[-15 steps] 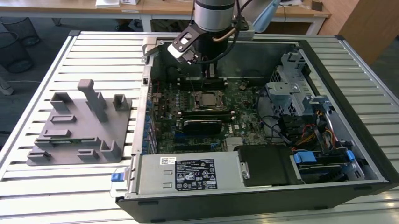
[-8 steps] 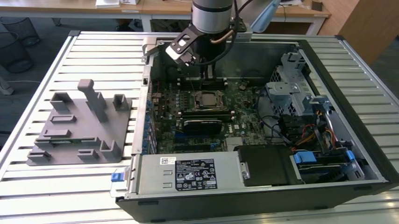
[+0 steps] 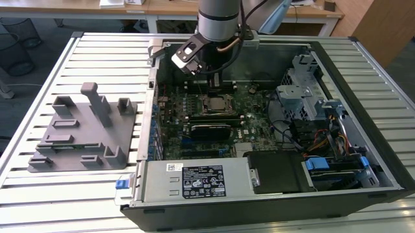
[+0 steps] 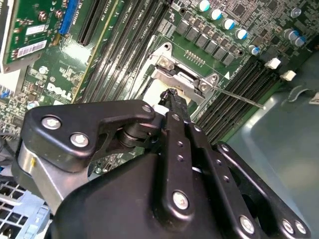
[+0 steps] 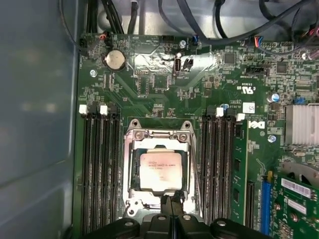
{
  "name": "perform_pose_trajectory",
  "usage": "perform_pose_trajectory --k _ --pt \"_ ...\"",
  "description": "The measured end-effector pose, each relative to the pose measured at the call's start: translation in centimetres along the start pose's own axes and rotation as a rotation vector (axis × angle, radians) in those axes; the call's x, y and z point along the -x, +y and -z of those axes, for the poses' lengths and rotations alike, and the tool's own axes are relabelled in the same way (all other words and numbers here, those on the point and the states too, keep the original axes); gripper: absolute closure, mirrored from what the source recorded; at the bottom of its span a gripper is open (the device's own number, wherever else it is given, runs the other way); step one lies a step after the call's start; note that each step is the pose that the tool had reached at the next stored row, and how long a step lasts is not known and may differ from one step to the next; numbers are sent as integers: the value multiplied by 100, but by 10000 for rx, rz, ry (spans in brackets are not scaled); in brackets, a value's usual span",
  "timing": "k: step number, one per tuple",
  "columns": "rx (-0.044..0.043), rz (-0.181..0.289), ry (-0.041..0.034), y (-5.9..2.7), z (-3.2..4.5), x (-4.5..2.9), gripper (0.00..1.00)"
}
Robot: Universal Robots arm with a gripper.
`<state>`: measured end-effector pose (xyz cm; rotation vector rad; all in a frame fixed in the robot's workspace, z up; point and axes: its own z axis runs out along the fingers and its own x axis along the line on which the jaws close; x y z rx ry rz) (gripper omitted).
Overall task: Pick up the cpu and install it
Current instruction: 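Close the cpu cover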
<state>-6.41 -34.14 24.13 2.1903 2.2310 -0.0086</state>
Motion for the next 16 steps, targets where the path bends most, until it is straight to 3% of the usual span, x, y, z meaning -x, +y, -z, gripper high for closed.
perform_pose_trajectory --k 16 --pt "-3 -1 0 -19 -246 -4 89"
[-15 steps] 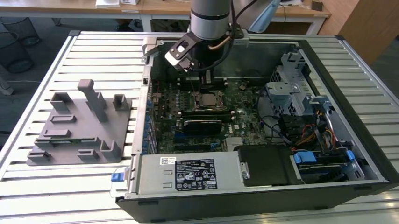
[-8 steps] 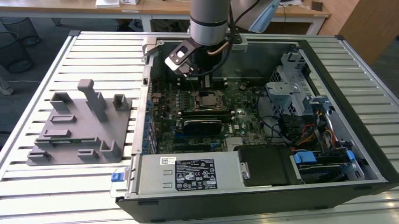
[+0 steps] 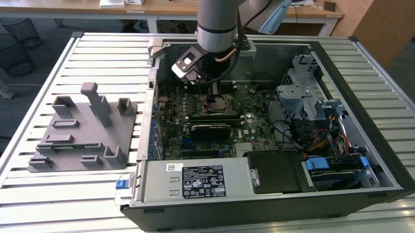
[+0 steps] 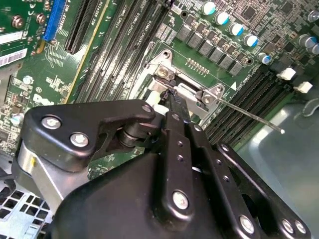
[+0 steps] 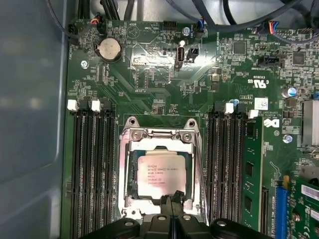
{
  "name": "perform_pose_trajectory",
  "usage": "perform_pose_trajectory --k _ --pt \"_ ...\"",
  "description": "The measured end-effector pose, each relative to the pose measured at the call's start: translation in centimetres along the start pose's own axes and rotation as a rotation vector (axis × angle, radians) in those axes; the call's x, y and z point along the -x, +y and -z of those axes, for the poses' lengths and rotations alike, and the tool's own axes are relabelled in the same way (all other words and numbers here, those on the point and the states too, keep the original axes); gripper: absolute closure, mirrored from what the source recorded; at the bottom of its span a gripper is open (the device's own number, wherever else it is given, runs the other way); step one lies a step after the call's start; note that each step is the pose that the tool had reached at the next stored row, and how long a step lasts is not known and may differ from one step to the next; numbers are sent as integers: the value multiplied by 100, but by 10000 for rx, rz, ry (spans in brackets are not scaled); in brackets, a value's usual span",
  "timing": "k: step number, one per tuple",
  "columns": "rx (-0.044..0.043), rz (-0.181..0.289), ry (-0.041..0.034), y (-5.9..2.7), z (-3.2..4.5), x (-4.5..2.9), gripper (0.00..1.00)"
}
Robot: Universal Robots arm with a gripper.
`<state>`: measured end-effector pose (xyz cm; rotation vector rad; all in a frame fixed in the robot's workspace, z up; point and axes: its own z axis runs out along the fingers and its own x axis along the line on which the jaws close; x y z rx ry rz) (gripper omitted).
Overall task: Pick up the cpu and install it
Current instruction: 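Close the cpu cover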
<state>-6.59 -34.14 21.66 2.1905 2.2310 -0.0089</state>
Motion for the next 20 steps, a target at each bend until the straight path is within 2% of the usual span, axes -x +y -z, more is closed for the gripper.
perform_pose_trajectory --k 10,11,20 --pt "-2 1 -1 -10 -120 -2 89" --pt "-3 1 -1 -11 -160 -2 89" --pt "0 1 2 -14 -177 -3 89"
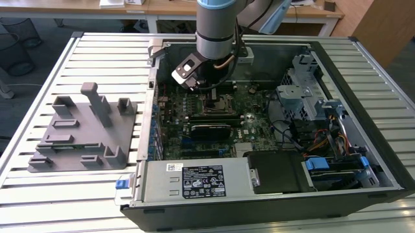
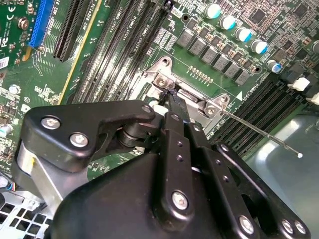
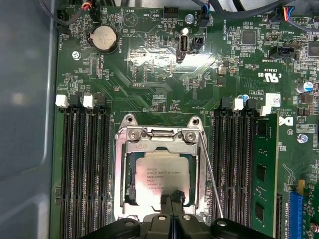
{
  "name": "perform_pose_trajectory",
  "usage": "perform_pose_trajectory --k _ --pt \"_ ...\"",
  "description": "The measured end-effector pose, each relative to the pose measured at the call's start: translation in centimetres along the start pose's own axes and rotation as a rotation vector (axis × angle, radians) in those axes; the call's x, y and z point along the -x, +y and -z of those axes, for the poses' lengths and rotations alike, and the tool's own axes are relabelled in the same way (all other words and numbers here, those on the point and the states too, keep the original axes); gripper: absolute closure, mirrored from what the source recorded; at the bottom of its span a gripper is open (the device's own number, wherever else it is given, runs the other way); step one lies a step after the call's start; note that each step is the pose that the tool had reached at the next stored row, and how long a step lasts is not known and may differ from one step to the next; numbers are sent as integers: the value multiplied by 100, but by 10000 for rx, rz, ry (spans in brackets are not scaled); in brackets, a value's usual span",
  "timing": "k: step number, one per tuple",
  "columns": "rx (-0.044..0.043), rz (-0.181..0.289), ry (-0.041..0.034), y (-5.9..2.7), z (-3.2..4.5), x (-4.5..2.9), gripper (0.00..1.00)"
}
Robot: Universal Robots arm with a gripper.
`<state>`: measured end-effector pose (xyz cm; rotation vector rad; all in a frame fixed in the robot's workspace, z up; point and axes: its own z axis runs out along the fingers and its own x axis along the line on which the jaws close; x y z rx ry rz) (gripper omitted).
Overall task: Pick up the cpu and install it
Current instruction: 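Close the cpu cover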
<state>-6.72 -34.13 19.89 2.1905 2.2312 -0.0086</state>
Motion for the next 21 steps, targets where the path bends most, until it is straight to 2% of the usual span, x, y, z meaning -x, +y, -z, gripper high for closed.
perform_pose_trajectory --k 5,8,13,21 --pt "-3 1 -3 -4 71 1 89" --pt "-2 0 -1 -9 77 0 89" --pt "-3 18 7 -47 48 -12 89" --pt "-14 19 -5 -51 -12 -25 89"
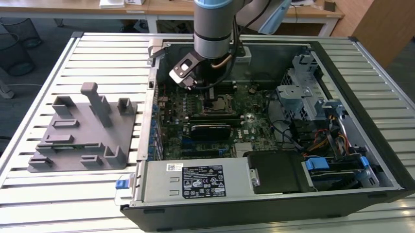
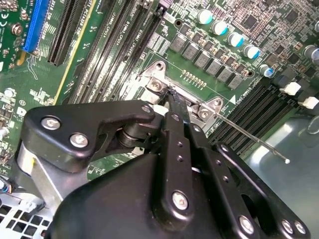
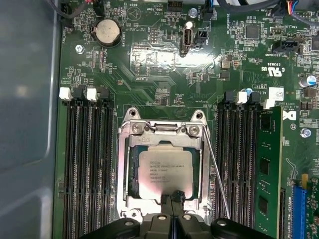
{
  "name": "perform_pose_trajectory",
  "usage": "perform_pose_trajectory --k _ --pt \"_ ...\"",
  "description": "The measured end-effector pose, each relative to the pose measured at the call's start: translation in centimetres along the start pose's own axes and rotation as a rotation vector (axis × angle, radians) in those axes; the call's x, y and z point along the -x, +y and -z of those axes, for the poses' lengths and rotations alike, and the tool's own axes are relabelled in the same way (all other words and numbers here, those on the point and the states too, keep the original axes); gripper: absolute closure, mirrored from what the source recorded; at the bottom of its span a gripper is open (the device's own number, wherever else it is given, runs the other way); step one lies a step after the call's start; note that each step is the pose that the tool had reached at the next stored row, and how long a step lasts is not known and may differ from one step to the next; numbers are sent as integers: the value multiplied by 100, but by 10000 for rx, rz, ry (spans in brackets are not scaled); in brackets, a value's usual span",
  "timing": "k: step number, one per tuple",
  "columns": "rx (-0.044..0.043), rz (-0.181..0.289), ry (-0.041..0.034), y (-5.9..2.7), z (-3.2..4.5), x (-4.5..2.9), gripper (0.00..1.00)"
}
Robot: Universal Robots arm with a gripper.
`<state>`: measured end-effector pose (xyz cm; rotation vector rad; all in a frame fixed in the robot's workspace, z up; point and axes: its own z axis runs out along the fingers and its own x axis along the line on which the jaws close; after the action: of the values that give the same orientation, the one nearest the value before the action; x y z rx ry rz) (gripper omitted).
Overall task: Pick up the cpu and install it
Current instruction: 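Close the cpu cover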
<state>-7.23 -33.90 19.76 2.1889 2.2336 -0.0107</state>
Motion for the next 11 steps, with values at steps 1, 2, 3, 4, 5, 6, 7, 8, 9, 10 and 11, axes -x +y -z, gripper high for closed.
perform_pose_trajectory --k 1,2,3,4,5,6,7,8,9,10,11 --pt "2 0 2 0 -5 0 89" --pt "5 -1 5 0 -10 0 89" --pt "8 -1 8 0 -12 -1 89" --pt "7 0 8 0 -12 -1 89" --pt "7 0 8 0 -12 -1 89" --pt "7 0 7 0 -12 -1 89" --pt "6 -1 8 0 -12 -1 89" --pt "7 0 9 5 -12 -1 89" --pt "3 -3 9 14 -12 -1 89" --pt "3 -3 8 22 -11 1 89" --pt "3 -2 6 25 -10 2 89"
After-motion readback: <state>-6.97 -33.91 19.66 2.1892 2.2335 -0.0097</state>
